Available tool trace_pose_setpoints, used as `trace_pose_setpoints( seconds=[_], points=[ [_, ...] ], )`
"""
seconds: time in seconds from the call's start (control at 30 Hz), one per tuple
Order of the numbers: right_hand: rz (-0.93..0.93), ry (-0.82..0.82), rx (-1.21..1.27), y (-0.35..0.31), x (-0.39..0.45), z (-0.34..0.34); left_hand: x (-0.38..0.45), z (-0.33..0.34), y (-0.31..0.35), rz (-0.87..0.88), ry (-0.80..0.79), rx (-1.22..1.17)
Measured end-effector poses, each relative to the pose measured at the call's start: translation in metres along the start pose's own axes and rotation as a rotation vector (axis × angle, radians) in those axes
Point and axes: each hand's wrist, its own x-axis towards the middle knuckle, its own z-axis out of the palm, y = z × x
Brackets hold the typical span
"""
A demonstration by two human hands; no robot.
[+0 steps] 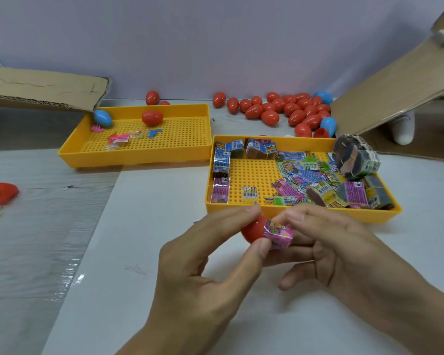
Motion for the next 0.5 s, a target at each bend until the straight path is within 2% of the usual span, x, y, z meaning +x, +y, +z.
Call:
trace_pose_setpoints(
  seconds=[0.3,0.5],
  points=[
    [0.074,0.088,0.025,-0.0021,-0.0011,-0.0011,-0.0007,-0.0006,-0.0028,-0.092,-0.085,-0.02],
    [0.173,0.06,0.074,-0.0044,-0.0012,-0.0052,0.0013,-0.0028,-0.0023,-0.074,-0.116,0.036]
  ],
)
